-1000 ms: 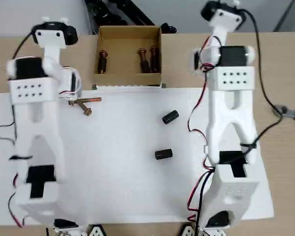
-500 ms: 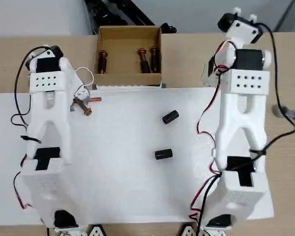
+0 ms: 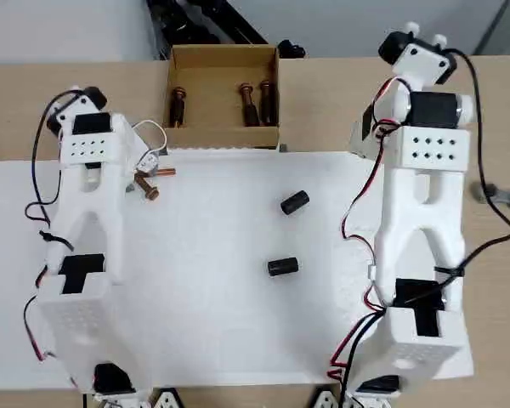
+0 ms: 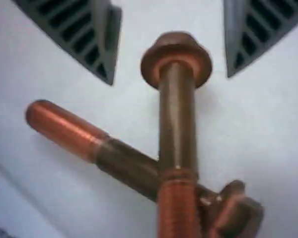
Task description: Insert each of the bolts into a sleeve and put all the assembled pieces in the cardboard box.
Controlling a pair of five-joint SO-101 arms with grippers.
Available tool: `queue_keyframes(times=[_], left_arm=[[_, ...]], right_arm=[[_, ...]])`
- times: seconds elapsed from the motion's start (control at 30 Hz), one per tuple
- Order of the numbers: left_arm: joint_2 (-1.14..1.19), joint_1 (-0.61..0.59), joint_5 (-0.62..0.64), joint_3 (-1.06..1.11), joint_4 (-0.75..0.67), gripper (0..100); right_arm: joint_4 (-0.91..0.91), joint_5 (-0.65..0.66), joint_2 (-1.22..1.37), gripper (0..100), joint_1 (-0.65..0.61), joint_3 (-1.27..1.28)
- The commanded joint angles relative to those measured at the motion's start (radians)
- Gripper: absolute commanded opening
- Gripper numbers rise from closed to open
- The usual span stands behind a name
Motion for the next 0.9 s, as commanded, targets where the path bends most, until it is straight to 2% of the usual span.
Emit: queue_keyframes(times=[0.0, 0.13, 0.4, 0.7, 0.87], left_arm=[[-0.008, 0.008, 0.009, 0.004, -0.025, 14], [-0.008, 0.006, 0.009, 0.004, -0.029, 14], [-0.008, 0.006, 0.009, 0.124, -0.149, 14], [-0.008, 0.003, 0.008, 0.147, -0.152, 14], [-0.008, -0.002, 0.005, 0.147, -0.152, 5]], right_arm=[[-0.018, -0.003, -0.054, 15.4, 0.004, -0.005], [-0.016, -0.003, -0.054, 15.4, 0.004, -0.005], [-0.012, -0.005, -0.054, 15.4, 0.004, -0.005], [-0.008, -0.008, -0.059, 15.4, 0.002, -0.005], [-0.007, -0.008, -0.064, 15.4, 0.002, -0.005]])
